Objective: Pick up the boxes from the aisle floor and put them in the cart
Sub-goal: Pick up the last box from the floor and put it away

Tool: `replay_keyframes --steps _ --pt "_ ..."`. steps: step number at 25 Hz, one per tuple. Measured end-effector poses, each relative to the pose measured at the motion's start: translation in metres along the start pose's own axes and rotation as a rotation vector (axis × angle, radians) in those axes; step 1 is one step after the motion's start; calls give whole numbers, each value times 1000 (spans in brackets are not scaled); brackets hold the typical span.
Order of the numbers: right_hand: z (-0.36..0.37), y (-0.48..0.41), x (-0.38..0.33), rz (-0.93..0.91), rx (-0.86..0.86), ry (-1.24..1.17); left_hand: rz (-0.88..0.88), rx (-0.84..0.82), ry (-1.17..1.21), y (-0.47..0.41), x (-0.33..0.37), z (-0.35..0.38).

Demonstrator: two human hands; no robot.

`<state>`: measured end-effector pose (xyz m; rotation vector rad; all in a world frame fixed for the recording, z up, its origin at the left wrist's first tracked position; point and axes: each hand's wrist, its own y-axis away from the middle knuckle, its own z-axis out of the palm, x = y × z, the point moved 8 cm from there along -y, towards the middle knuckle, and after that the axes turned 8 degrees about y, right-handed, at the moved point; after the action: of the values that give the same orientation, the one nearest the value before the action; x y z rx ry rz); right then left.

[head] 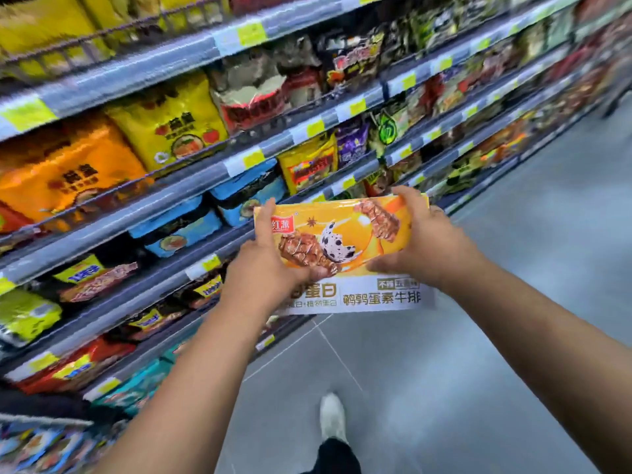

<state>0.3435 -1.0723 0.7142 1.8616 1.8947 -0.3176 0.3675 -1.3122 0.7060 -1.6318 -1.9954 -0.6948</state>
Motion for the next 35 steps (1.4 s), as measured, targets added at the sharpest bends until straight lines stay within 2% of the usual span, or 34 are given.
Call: replay_keyframes --steps 10,17,28,35 --pt "-114 -103 184 401 252 -21 412 -304 -76 -192 212 160" --pt "-197 -128 340 663 388 -48 632 -506 -122 -247 384 297" --pt "-364 -206 585 767 436 -36 735 -582 -103 -313 646 495" --pt "-451 -306 718 796 438 -33 751 -634 -78 -401 777 611"
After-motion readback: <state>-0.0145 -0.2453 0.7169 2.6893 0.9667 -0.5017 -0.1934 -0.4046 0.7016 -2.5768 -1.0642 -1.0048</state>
